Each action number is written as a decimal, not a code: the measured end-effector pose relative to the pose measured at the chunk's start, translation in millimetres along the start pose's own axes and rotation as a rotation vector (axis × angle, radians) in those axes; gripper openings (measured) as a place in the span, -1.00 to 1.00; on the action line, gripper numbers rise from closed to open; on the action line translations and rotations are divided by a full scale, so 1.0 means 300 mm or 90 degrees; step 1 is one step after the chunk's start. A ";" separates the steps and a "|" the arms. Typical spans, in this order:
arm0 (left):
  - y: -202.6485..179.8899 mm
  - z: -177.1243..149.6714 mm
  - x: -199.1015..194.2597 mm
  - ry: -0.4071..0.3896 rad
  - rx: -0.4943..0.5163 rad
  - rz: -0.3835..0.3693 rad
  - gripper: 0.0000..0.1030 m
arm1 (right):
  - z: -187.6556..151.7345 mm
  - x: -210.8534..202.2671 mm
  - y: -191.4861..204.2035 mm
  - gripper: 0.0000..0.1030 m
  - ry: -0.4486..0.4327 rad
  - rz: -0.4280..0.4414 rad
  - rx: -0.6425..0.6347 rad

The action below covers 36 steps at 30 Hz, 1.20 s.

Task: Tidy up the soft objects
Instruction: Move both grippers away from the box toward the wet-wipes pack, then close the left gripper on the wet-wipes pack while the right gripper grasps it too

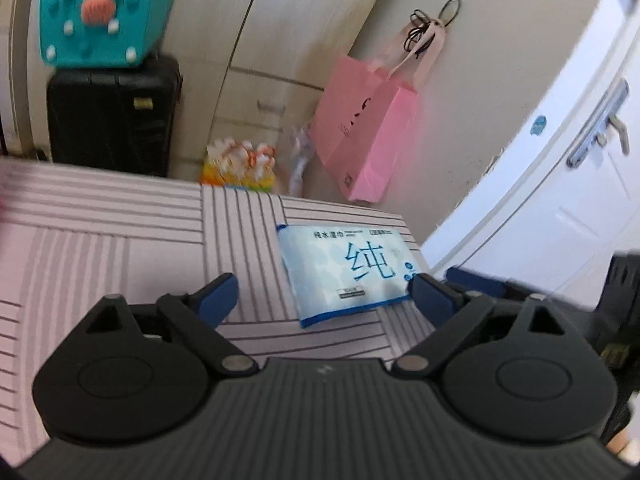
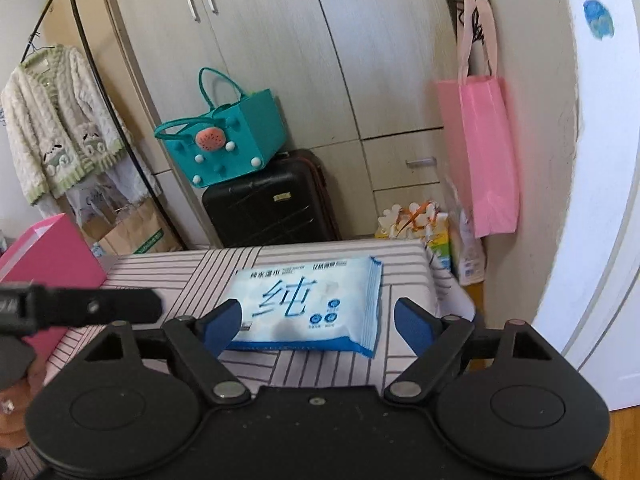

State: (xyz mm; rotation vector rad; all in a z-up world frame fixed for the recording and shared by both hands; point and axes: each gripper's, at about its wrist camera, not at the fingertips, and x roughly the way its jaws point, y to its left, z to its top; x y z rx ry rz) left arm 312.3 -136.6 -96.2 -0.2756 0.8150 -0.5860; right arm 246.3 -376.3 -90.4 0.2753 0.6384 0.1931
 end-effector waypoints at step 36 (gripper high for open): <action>-0.044 -0.056 0.039 0.012 -0.018 0.025 -0.57 | -0.065 0.002 0.056 -0.35 -0.009 -0.022 0.051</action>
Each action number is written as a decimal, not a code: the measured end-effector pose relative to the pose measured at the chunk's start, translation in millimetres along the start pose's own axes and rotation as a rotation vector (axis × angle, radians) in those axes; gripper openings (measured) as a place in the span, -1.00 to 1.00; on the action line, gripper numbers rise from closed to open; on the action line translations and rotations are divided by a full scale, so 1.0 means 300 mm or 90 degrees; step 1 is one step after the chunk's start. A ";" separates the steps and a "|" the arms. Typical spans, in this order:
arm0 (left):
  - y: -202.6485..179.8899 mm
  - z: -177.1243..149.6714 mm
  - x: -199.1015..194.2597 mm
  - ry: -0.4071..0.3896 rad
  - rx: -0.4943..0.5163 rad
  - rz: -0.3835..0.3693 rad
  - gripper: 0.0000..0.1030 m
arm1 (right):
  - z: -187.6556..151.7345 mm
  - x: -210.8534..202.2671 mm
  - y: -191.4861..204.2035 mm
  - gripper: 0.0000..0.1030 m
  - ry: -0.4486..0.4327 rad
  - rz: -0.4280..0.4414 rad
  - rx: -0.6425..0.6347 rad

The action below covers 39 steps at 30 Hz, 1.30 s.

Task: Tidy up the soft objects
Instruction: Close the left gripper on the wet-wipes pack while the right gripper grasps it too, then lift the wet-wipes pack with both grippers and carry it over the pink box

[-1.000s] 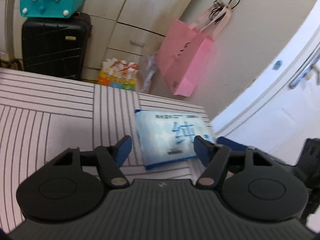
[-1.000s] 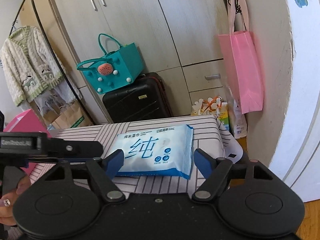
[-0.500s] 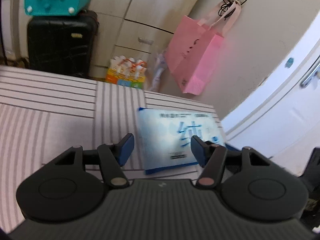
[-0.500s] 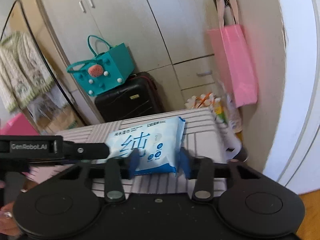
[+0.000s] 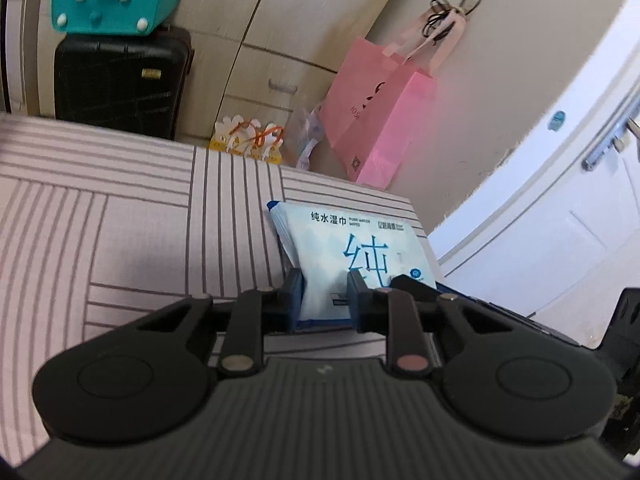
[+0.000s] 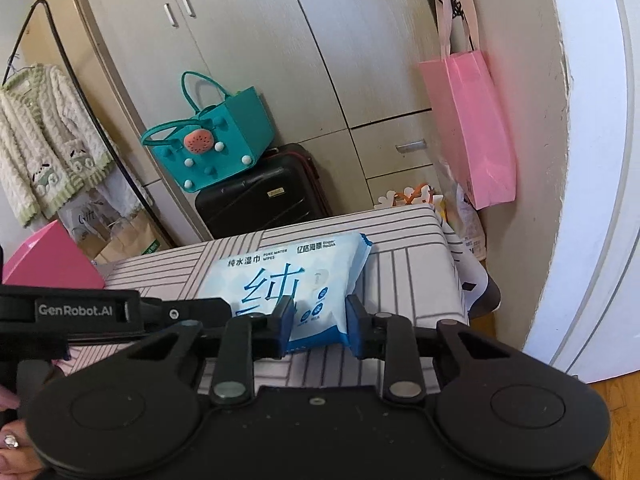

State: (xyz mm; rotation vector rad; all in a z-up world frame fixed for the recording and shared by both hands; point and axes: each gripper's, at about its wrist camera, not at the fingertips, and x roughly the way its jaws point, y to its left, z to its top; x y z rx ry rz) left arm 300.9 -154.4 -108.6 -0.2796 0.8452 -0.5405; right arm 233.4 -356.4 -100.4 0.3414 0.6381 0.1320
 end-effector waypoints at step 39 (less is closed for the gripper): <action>0.214 -0.402 -0.780 -0.111 0.091 -0.029 -0.56 | -0.366 -0.493 0.612 -0.29 -0.038 0.008 -0.085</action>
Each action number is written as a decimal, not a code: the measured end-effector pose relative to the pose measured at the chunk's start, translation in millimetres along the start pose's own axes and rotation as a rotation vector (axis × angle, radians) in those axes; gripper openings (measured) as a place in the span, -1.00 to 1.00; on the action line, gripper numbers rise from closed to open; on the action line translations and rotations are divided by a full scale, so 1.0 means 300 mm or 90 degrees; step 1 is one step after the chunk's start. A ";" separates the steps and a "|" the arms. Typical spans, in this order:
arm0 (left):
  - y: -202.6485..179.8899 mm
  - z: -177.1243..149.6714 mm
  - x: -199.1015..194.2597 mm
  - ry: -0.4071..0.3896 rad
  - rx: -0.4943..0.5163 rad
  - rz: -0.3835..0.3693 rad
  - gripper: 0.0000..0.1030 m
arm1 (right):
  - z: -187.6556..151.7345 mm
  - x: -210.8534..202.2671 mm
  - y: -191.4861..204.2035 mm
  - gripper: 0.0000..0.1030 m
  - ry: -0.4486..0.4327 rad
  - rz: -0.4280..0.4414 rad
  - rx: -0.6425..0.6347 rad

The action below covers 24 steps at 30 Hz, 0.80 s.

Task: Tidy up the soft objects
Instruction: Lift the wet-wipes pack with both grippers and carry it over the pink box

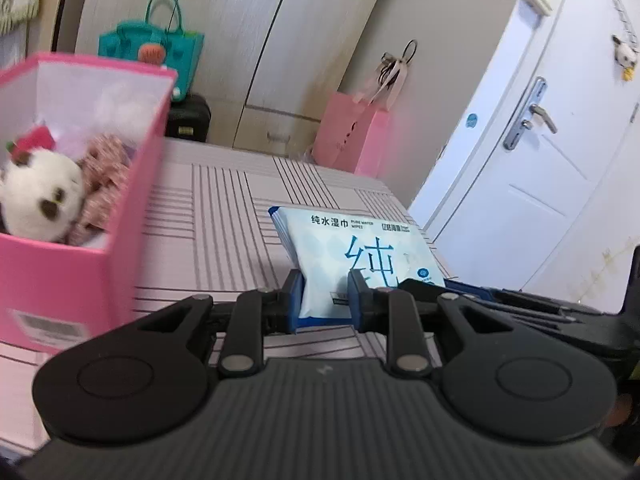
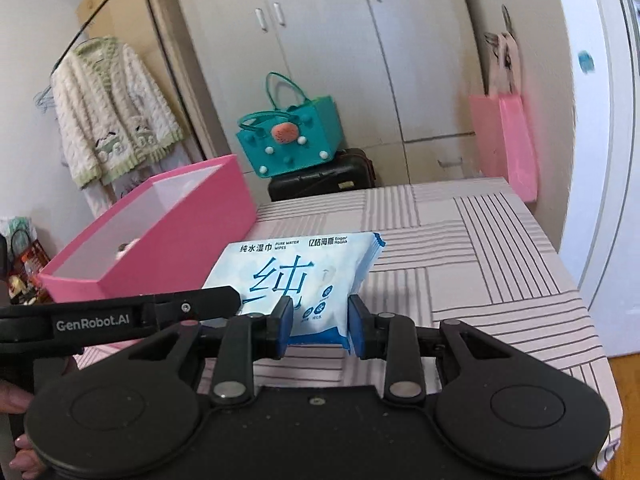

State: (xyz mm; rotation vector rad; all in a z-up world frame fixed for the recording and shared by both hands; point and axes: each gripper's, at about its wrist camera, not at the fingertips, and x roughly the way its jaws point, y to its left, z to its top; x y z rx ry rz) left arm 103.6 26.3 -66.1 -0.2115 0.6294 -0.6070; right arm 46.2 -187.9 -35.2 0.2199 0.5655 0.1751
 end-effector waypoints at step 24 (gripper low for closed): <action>0.111 0.170 -0.320 -0.166 0.074 0.128 -0.55 | 0.230 0.041 0.325 -0.16 -0.060 0.126 -0.094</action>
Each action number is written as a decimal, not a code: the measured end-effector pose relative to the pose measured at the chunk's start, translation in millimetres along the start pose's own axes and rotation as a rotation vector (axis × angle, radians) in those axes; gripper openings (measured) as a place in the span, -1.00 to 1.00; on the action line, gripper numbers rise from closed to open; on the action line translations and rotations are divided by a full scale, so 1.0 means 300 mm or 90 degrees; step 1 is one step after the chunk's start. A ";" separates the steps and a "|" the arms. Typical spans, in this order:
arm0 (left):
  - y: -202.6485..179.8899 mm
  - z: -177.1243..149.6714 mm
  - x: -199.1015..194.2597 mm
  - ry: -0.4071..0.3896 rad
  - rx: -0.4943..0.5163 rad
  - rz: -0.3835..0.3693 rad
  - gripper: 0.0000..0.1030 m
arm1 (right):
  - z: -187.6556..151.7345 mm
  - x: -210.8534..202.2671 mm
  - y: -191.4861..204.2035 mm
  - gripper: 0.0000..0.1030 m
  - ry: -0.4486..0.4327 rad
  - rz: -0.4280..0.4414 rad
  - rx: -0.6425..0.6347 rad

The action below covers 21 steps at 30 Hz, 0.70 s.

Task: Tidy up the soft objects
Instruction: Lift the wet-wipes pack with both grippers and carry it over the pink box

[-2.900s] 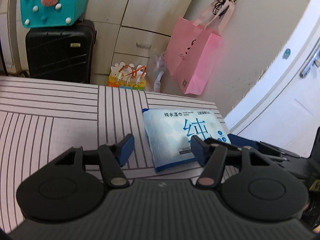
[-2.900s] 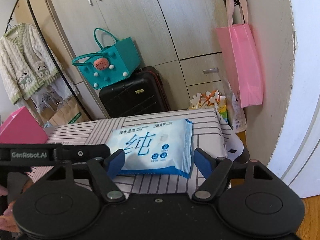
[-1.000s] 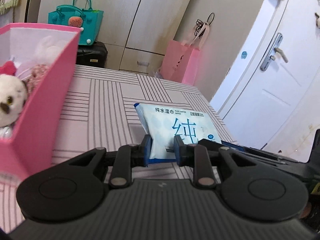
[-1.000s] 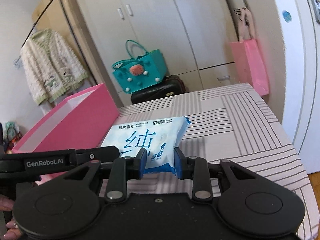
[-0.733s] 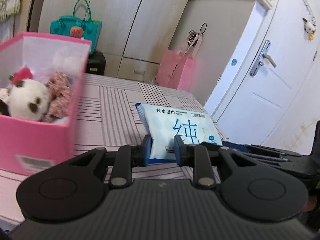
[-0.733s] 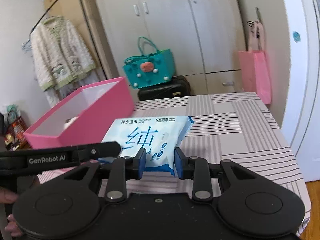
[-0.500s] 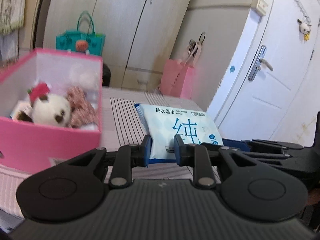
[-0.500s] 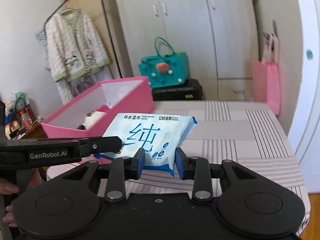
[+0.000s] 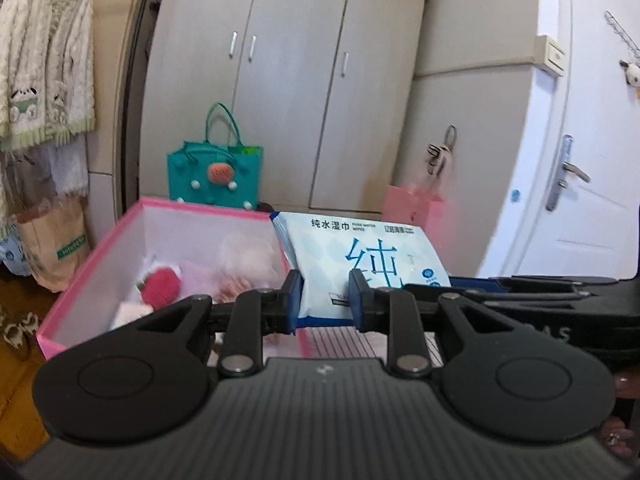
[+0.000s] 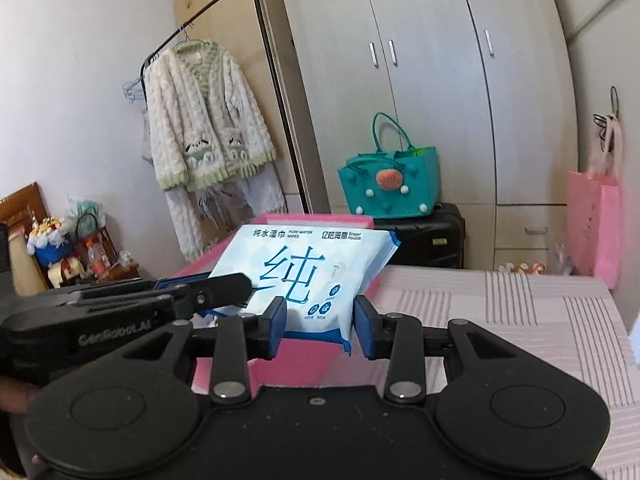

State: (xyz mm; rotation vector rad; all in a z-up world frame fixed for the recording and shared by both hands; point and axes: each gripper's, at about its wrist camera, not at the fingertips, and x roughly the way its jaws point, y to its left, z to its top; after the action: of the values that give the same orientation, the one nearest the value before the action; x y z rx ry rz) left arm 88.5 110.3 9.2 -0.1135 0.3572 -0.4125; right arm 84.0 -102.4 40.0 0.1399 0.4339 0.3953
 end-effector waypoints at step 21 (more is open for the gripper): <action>0.402 0.194 0.432 0.144 -0.135 0.069 -0.53 | 0.225 0.567 -0.016 -0.43 0.084 0.050 -0.112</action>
State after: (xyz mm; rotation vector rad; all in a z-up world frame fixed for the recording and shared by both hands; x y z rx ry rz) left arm 265.1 169.0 0.9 -0.2536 0.6277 -0.2804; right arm 256.6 -42.0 34.7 -0.0407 0.5227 0.5205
